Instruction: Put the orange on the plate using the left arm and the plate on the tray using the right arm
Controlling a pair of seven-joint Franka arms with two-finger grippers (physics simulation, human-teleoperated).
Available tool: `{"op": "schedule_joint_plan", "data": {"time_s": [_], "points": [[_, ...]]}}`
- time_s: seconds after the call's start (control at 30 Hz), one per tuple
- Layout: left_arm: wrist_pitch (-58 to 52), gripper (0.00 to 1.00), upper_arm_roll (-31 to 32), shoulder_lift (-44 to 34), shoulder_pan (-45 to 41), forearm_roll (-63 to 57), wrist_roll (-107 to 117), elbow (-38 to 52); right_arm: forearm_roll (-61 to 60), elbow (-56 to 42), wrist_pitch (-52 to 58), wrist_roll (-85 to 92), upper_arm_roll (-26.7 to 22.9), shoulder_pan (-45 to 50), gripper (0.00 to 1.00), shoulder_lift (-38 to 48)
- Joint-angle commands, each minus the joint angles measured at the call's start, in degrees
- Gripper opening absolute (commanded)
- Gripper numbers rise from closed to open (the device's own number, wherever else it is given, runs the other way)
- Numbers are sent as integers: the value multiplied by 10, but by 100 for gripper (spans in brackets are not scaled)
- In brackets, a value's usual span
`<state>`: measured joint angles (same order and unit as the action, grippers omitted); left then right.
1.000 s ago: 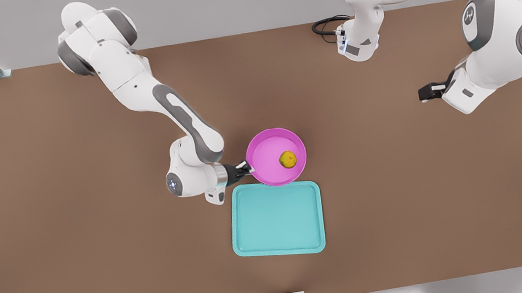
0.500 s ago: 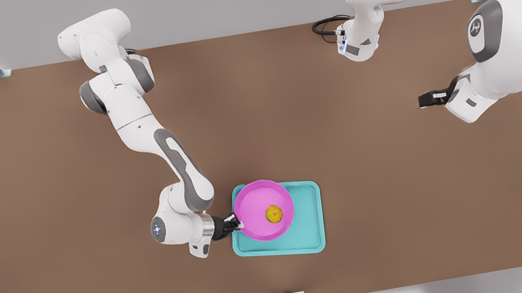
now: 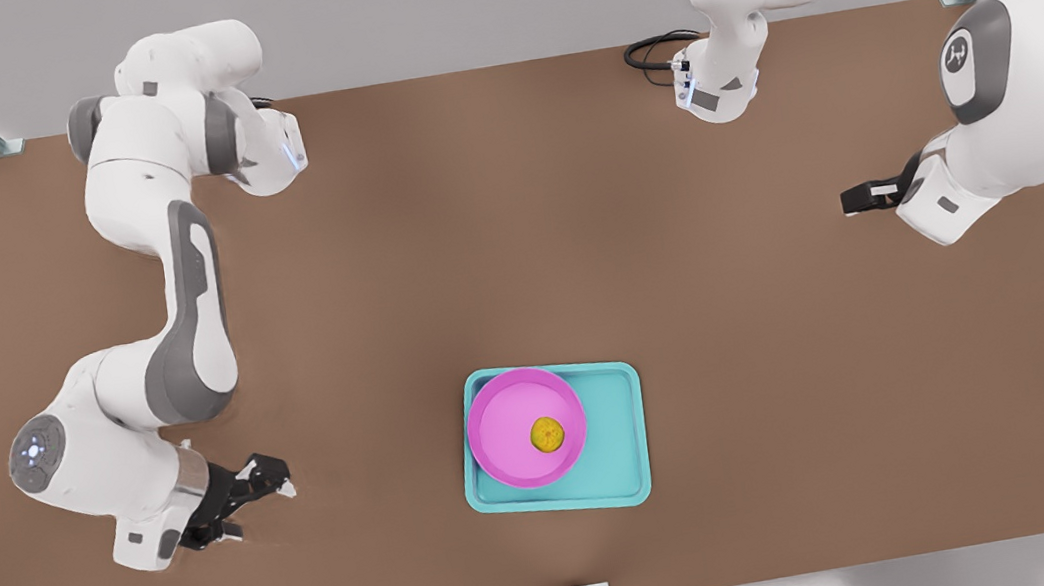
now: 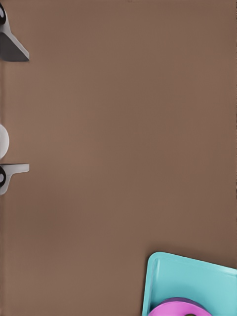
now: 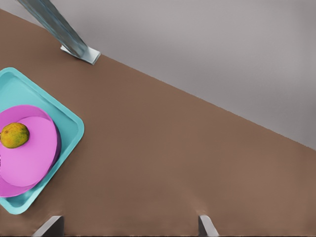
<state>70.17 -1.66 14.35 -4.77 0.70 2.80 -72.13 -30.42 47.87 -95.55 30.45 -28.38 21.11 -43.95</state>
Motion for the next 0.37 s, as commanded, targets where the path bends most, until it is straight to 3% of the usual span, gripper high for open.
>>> {"op": "schedule_joint_plan", "data": {"time_s": [0.0,0.03,0.07,0.13,0.33], "points": [[-11,100,0,5,0,0,1,15,167,4,295,-153,-10,55,100,72],[-15,100,0,8,1,0,1,16,235,84,290,-201,38,54,100,152],[-16,100,0,8,1,-1,2,16,339,177,238,-202,169,-16,100,237],[-17,100,-1,10,1,-1,2,17,357,233,218,-280,188,-25,100,301],[-22,100,-1,15,1,-8,2,16,356,260,210,-278,189,-38,100,316]]}}
